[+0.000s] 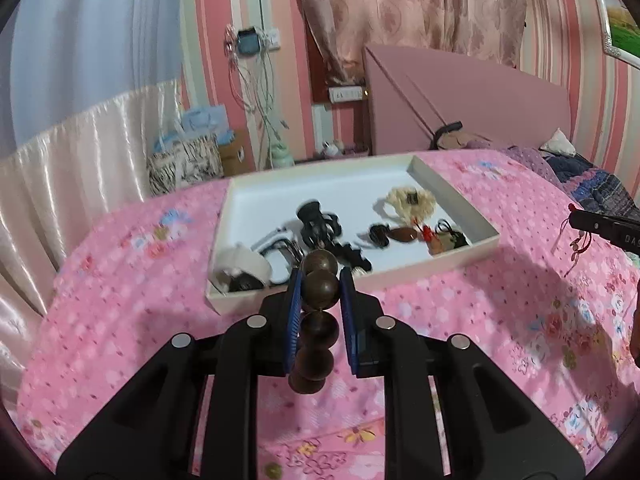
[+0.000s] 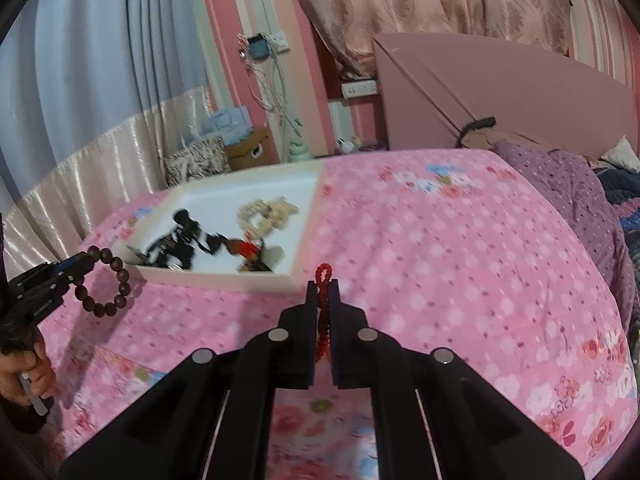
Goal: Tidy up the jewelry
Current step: 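Carry the bracelet and red charm over the white tray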
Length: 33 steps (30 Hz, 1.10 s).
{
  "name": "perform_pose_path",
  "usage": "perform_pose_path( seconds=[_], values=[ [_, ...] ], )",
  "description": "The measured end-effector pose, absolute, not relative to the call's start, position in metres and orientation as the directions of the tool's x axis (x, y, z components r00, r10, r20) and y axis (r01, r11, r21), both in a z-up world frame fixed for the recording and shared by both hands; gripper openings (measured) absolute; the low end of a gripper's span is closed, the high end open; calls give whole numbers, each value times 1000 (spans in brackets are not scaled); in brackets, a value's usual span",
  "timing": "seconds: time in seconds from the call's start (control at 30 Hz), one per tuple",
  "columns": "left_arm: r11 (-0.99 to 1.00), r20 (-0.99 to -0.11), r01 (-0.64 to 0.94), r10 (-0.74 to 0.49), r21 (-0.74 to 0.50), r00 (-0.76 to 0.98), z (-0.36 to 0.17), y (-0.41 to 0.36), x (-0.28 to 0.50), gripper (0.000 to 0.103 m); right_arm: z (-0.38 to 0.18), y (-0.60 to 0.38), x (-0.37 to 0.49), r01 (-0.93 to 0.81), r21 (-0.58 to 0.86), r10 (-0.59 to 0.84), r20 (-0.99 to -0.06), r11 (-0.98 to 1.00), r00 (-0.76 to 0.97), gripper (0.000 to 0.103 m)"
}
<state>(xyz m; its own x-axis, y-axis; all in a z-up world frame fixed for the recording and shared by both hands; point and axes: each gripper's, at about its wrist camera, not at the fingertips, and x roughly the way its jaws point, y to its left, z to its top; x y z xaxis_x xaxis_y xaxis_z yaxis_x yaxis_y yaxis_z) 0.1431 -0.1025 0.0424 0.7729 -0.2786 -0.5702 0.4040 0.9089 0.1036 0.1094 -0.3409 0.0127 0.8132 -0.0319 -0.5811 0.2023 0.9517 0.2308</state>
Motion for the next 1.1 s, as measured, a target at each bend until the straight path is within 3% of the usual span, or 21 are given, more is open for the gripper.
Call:
perform_pose_path(
  seconds=[0.57,1.1],
  values=[
    [930,-545,348,-233,117,806,67,-92,221,17,50,-292,180,107,189,13,-542,976,840,4],
    [936,-578,336,-217,105,787,61,-107,315,17,41,-262,287,29,188,83,-557,982,827,4]
  ],
)
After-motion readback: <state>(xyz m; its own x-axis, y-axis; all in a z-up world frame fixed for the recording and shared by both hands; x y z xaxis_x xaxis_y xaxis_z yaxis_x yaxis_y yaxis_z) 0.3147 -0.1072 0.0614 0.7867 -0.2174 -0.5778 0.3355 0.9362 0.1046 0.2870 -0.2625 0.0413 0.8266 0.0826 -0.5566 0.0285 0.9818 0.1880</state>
